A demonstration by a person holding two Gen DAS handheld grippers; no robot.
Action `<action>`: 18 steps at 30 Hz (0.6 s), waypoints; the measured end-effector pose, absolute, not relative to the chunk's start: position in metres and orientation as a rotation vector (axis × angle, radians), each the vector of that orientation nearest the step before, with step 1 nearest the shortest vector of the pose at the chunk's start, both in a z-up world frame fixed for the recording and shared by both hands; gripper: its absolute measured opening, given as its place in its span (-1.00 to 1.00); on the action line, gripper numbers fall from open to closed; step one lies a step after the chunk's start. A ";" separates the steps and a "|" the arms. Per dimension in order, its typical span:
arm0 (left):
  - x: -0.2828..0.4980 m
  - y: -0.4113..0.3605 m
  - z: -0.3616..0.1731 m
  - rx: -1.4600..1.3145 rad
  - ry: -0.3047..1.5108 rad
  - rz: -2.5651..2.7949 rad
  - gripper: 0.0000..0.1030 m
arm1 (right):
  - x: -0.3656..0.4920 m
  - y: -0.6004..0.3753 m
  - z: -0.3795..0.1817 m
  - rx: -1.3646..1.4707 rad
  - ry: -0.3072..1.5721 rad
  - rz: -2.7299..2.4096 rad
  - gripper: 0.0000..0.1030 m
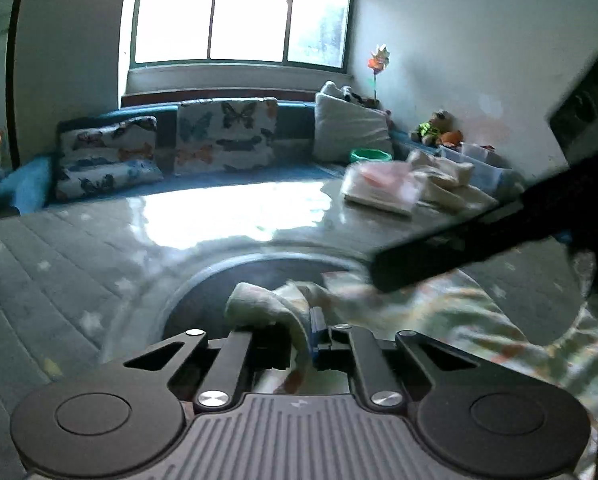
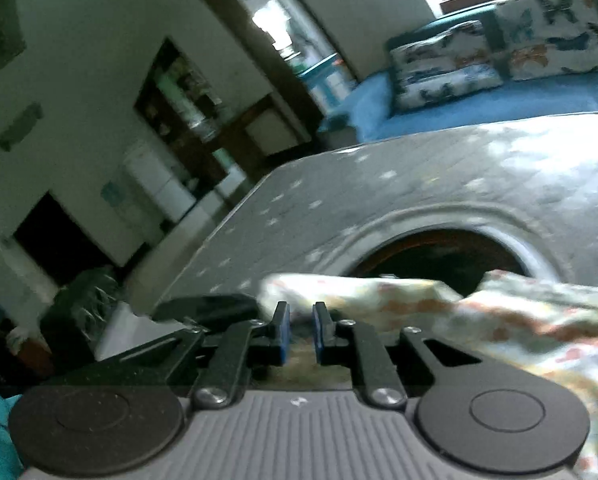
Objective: Fold clothes
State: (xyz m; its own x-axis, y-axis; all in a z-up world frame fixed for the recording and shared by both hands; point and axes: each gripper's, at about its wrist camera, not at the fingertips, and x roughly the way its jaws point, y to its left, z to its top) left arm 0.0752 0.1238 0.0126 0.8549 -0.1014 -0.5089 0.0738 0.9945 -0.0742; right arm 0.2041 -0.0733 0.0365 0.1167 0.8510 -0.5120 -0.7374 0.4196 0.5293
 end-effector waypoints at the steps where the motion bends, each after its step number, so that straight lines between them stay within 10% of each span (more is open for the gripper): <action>1: 0.082 0.129 0.015 -0.049 0.538 -0.091 -0.80 | 0.208 -0.074 0.035 0.113 0.849 1.126 -0.75; 8: 0.120 0.155 0.024 -0.073 0.572 -0.159 -0.77 | 0.246 -0.078 0.009 -0.056 0.847 0.916 -0.71; 18: 0.149 0.188 0.001 -0.222 0.683 -0.151 -0.65 | 0.280 -0.064 -0.024 -0.276 0.820 0.818 -0.09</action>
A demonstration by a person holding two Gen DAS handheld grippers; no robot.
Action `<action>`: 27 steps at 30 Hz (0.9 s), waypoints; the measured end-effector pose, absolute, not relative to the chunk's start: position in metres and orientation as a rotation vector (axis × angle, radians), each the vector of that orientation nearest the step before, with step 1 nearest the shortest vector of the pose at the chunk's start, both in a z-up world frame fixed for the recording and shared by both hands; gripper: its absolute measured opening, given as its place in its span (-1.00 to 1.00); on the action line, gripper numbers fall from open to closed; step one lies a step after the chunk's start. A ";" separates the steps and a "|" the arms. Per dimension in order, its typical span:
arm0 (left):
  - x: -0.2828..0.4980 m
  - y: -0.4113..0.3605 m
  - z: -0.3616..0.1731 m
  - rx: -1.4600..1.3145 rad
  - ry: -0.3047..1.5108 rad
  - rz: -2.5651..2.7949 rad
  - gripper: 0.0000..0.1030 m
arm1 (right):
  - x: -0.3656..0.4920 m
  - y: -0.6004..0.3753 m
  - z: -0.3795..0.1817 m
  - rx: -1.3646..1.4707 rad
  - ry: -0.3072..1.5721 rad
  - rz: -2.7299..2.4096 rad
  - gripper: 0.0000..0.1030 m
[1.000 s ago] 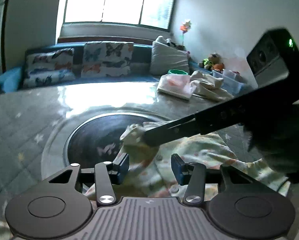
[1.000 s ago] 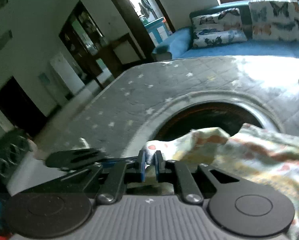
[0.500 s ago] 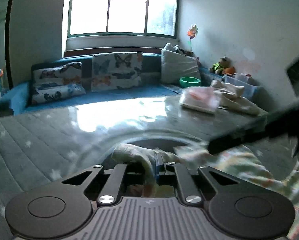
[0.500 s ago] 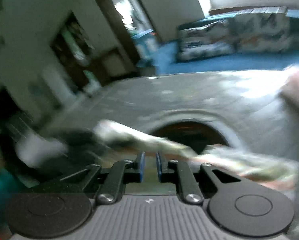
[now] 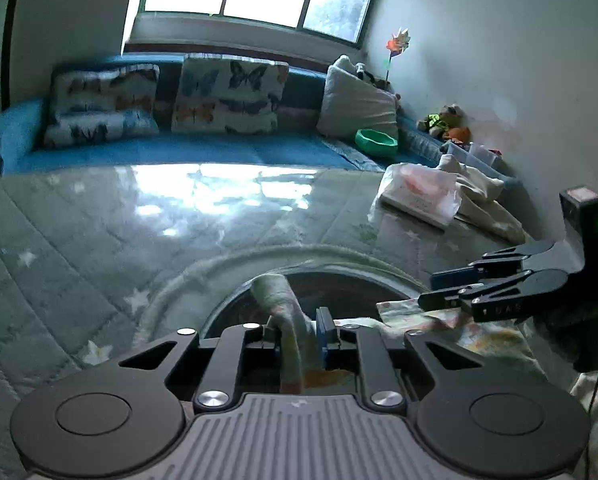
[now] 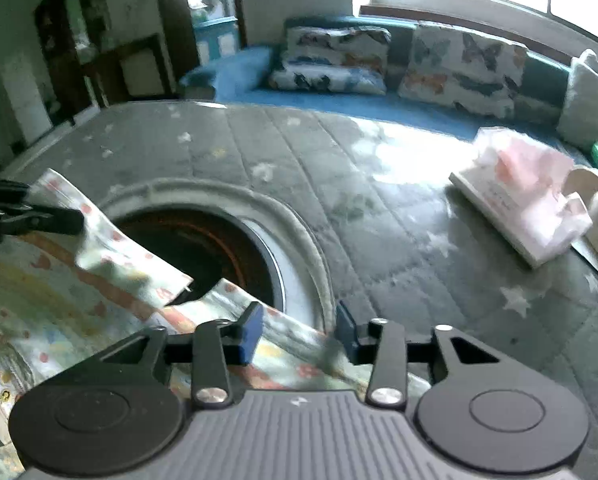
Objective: Fold clothes
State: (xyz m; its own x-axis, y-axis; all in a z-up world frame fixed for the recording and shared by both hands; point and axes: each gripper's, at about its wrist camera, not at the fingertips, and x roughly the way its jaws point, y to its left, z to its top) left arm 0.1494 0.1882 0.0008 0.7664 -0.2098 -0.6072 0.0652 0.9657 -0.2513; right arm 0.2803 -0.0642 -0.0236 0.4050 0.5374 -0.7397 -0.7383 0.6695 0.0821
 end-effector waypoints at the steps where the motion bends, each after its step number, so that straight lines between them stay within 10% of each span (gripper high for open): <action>1: 0.152 0.190 -0.001 -0.228 0.689 -0.145 -0.63 | 0.280 -0.064 -0.024 -0.281 0.821 0.832 -0.06; 5: 0.160 0.195 -0.008 -0.229 0.703 -0.131 -0.63 | 0.274 -0.065 -0.026 -0.334 0.820 0.899 -0.10; 10: 0.148 0.189 0.003 -0.206 0.628 -0.201 -0.81 | 0.259 -0.059 -0.024 -0.424 0.767 0.879 -0.97; 27: 0.089 0.132 0.027 0.100 0.495 -0.346 -0.84 | 0.215 -0.099 0.006 -0.332 0.587 0.882 -0.89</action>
State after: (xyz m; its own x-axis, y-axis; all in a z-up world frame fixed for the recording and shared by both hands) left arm 0.0885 0.1320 0.0274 0.8234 -0.3004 -0.4815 0.3485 0.9373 0.0111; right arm 0.2147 -0.0990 0.0060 0.4940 0.6243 -0.6052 -0.7997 0.5994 -0.0345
